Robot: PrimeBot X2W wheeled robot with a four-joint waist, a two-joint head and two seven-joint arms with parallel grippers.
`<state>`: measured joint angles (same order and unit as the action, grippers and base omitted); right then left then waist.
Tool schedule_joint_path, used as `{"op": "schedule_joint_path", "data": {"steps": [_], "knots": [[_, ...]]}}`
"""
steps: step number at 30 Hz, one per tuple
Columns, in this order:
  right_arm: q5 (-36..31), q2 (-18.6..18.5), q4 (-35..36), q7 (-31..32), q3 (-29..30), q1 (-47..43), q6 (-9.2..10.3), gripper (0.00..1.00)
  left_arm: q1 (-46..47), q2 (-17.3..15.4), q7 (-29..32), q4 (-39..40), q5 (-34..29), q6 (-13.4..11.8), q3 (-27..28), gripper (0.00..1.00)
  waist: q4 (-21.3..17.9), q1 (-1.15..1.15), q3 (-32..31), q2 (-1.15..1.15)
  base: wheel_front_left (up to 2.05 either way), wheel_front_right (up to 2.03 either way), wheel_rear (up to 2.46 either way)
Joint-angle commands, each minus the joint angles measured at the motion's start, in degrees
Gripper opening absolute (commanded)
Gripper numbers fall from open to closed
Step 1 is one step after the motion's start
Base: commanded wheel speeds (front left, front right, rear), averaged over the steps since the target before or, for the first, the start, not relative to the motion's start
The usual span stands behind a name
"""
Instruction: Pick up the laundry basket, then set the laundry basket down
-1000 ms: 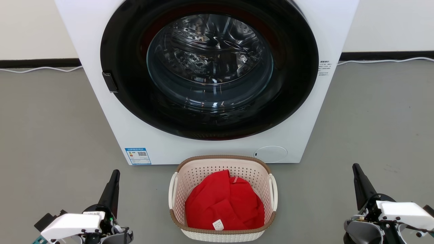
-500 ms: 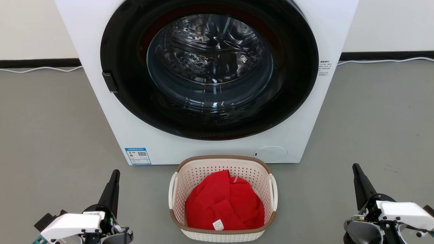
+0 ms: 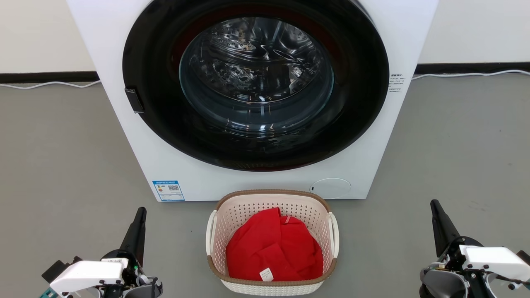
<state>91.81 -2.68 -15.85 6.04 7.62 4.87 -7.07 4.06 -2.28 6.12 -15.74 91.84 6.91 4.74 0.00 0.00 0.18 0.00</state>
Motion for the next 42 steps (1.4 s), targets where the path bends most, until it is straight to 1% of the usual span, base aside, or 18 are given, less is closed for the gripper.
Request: {"op": "schedule_joint_path", "data": {"steps": [1, 42], "knots": [[0.4, -0.2, 1.8, 0.5, -1.1, 1.3, -0.42, 0.0, 2.1, -0.6, 0.4, 1.7, 0.3, 0.6, 1.8, 0.0, 0.0, 0.0, 0.0, 0.0, 0.0, 0.0, 0.0], [0.4, -0.2, 1.8, 0.4, -1.1, 1.3, -0.42, 0.0, 2.1, -0.6, 0.4, 1.7, 0.3, 0.6, 1.8, 0.0, 0.0, 0.0, 0.0, 0.0, 0.0, 0.0, 0.0]]}}
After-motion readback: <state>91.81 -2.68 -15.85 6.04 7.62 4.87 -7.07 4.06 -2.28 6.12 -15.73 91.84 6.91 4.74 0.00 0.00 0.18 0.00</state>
